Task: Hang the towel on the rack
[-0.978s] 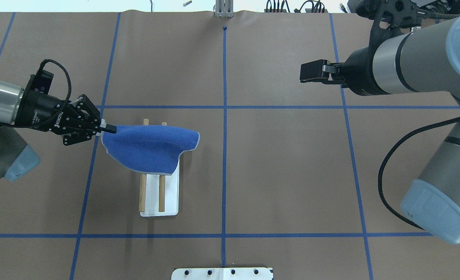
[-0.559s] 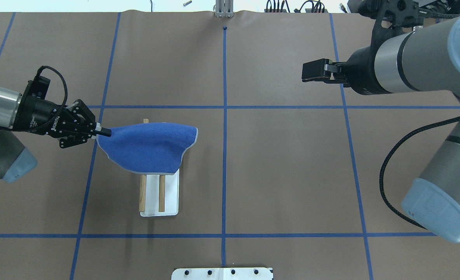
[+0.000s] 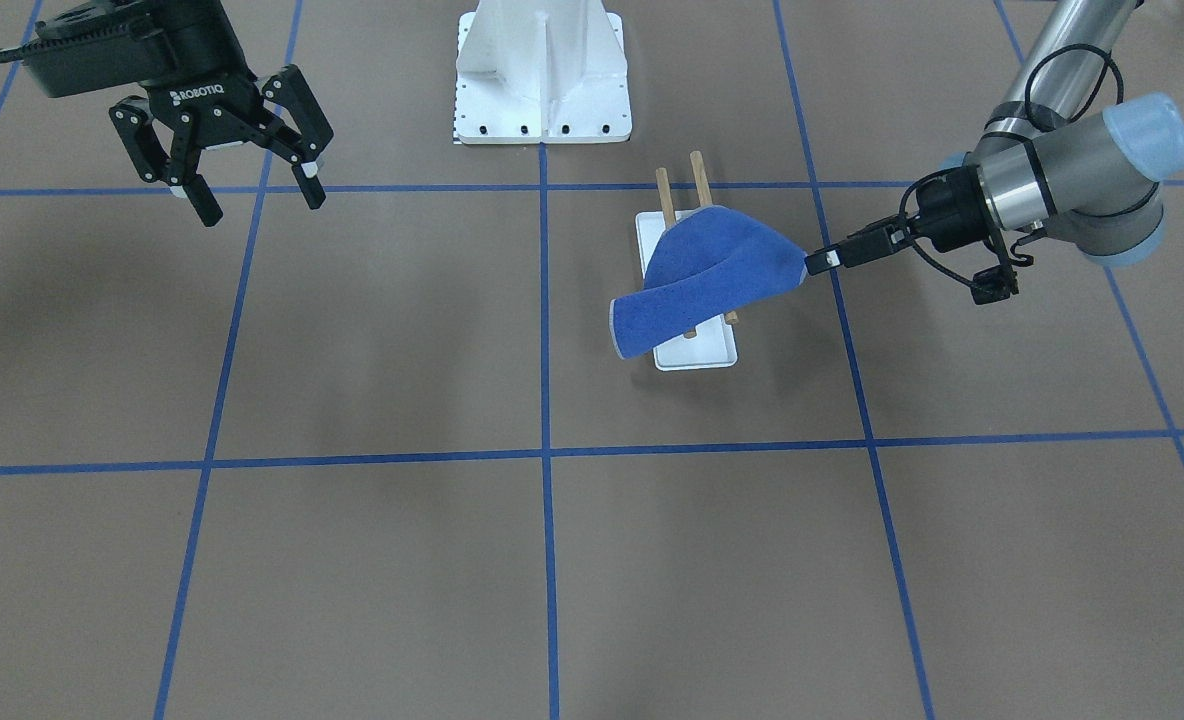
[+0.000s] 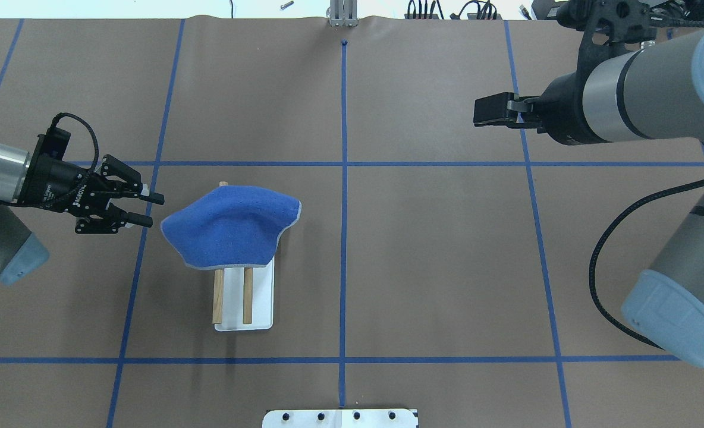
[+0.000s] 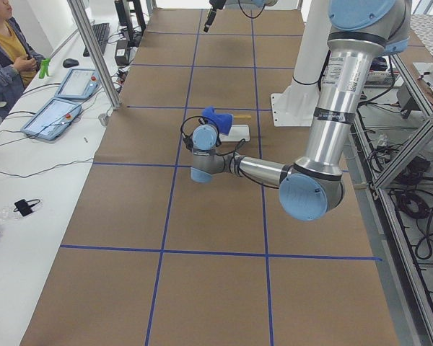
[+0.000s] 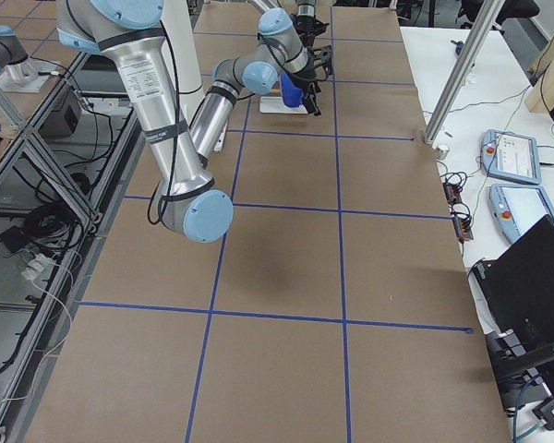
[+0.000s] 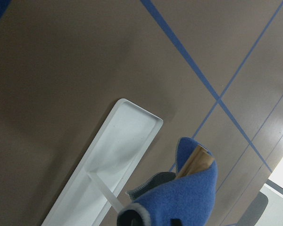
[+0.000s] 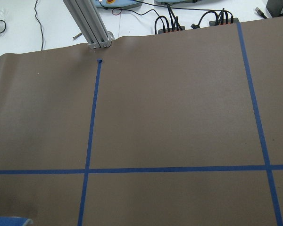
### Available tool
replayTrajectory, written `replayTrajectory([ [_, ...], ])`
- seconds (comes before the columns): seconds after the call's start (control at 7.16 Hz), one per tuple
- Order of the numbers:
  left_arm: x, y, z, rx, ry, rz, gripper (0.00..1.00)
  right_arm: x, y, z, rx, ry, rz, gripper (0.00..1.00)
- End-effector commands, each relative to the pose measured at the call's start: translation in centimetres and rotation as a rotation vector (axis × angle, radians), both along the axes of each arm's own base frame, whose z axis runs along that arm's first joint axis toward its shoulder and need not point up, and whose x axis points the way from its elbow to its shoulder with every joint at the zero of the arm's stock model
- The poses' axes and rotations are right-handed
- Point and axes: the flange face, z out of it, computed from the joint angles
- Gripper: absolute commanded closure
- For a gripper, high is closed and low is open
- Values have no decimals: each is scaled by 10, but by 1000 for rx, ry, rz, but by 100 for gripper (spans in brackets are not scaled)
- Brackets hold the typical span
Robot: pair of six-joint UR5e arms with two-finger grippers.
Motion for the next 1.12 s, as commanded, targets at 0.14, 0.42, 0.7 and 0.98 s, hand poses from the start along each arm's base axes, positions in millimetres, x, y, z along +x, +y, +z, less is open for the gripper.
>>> replayTrajectory([
  [0.14,-37,-23,5,2,3,-86,2,16,-8,13,-14,21,7,0],
  [0.42,-99,-56,4,112,-15,-235,2,54,-20,46,-26,73,-31,0],
  [0.7,-170,-89,16,202,-112,-381,2,102,-29,91,-38,142,-70,0],
  [0.98,-221,-79,59,487,-258,-451,2,138,-31,124,-50,190,-80,0],
])
